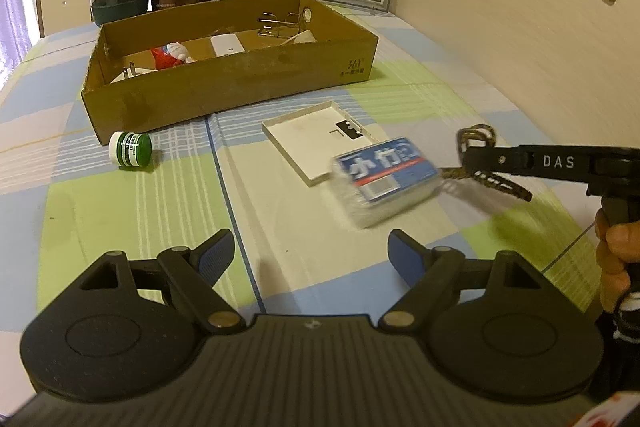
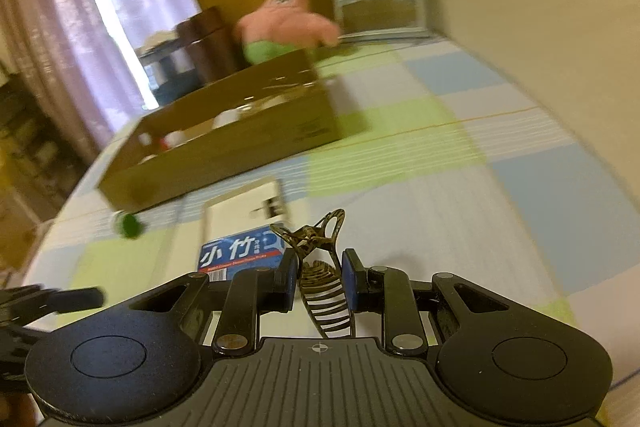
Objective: Organize rigid objects
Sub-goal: 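Grasp the blue dental floss pick box with the left tool while the right tool holds the keychain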
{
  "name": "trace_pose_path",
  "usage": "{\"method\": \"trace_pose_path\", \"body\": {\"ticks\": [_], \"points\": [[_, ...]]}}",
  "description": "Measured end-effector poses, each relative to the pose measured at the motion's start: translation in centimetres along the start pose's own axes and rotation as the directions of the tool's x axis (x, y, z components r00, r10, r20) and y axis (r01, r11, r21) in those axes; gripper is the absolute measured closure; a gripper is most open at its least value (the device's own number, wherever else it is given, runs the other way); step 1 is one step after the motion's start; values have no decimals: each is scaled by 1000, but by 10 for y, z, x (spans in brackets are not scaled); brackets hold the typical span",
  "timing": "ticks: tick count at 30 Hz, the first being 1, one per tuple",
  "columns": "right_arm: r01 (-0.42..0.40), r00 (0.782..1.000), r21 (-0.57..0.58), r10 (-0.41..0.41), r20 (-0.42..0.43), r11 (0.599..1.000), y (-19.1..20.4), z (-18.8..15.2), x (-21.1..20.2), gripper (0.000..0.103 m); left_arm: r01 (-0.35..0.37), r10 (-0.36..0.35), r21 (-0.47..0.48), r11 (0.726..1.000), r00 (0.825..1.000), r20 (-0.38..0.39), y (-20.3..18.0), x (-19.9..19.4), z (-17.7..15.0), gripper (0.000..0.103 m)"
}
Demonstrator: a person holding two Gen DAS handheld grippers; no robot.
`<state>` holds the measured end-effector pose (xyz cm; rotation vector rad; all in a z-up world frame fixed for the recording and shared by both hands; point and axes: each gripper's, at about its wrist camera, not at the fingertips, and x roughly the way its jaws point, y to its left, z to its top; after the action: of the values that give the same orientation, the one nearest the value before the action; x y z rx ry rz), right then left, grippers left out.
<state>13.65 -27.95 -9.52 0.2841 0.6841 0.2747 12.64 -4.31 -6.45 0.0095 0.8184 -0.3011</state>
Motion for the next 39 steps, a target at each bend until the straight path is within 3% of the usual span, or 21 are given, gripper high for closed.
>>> {"method": "trace_pose_path", "body": {"ticks": [7,19,32,39], "points": [[-199,977,25,201,-73,980,15,-4,7,83,-13,13,-13,1000,1000,-5,1,6,-3,15],[-49,999,-33,49,-12,998,8,0,1,83,-66,67,-63,996,998,13,-12,31,7,8],[-19,1000,-48,19,-8,999,8,-2,5,83,-151,152,-95,984,988,7,-21,59,13,9],[-15,1000,-49,15,-11,999,9,-2,8,83,-152,153,-101,983,988,-2,-20,64,13,17]]}}
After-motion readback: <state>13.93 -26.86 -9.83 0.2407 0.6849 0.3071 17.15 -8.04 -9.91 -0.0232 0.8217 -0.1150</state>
